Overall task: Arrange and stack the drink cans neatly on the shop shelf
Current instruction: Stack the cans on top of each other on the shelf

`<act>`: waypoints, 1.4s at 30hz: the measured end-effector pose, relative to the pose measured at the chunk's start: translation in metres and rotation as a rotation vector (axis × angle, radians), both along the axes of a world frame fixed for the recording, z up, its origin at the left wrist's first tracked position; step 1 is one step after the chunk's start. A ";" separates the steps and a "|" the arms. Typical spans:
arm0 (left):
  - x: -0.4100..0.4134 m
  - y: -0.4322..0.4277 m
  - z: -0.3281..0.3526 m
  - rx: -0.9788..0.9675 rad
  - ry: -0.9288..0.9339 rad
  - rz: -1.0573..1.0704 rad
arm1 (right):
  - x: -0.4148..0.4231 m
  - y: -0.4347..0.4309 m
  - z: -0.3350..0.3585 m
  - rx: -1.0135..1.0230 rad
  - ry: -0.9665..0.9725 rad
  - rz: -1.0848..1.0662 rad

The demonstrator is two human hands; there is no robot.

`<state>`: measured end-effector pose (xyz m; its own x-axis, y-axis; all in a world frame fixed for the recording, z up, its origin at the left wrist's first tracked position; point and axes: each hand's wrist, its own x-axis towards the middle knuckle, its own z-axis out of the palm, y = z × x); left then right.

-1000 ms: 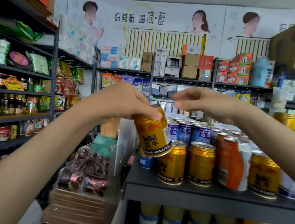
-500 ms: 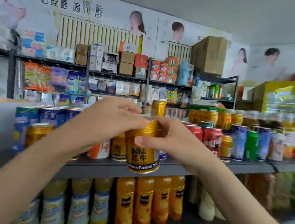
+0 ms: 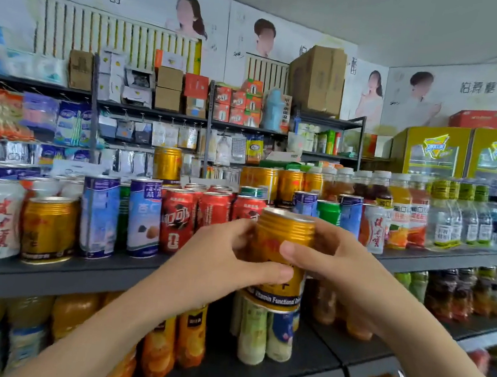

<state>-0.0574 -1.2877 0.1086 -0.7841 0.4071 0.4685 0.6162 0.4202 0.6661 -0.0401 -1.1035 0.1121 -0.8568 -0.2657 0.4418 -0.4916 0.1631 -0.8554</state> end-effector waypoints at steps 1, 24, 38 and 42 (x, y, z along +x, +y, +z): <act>-0.008 0.009 0.005 -0.017 0.031 0.004 | -0.006 0.011 0.004 0.020 0.013 0.004; -0.170 0.154 0.050 -0.696 0.279 0.814 | -0.159 0.186 0.083 -0.032 0.241 -0.101; -0.194 0.172 0.043 -0.330 0.278 0.892 | -0.185 0.220 0.072 -0.033 0.227 -0.022; -0.181 0.168 0.048 -0.128 0.393 0.829 | -0.188 0.224 0.074 -0.050 0.214 -0.004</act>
